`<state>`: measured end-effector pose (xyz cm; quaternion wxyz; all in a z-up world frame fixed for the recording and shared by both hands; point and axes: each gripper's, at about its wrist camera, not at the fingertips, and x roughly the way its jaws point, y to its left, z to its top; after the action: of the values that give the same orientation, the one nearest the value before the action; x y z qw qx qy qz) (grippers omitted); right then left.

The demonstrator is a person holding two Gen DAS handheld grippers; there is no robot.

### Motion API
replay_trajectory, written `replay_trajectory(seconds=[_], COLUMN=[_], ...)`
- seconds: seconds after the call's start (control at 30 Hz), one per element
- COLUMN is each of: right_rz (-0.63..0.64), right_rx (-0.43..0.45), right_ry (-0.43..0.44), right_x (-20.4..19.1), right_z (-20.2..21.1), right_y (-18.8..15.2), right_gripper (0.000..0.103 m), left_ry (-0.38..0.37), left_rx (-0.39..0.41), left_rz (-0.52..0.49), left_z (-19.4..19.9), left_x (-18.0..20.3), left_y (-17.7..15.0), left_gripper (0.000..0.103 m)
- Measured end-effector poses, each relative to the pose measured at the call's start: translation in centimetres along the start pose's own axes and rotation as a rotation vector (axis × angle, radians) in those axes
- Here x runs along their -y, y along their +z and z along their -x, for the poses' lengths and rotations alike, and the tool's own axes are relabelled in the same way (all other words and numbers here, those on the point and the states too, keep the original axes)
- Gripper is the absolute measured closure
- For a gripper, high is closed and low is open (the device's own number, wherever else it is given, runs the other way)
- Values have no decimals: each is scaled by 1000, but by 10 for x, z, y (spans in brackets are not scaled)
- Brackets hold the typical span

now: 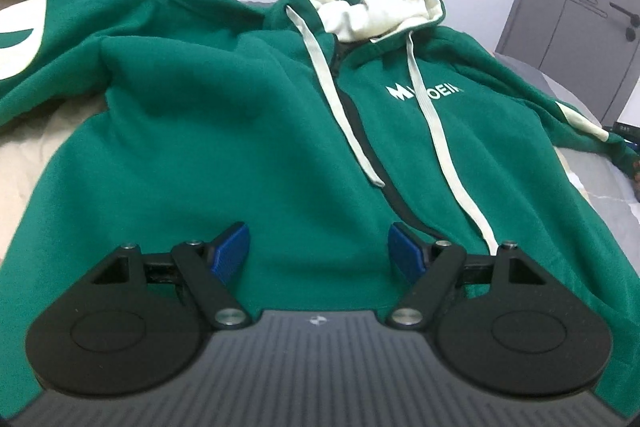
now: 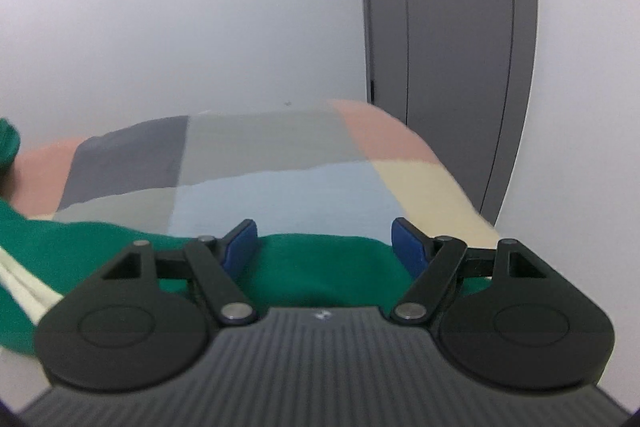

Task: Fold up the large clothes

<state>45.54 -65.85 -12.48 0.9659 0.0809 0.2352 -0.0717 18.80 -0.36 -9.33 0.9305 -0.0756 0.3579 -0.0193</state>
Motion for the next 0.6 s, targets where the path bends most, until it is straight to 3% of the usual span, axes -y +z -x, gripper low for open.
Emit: replay_trajectory(seconds=[0.23,0.33,0.6], right_rz=[-87,10,387], right_rx=[91,94,-1], right_ry=[64,87,141], right_x=[26,29,14], right_z=[40,63,82], right_y=[1,-8,-35], right_gripper=[25,23,23], left_ry=[-23,-31,-25], left_rx=[5,20,44], left_rz=[-7,-14,-22], left_z=[3,11,29], left_x=[1,2,2], left_y=[-2,-4,-9], left_gripper=[23,23,23])
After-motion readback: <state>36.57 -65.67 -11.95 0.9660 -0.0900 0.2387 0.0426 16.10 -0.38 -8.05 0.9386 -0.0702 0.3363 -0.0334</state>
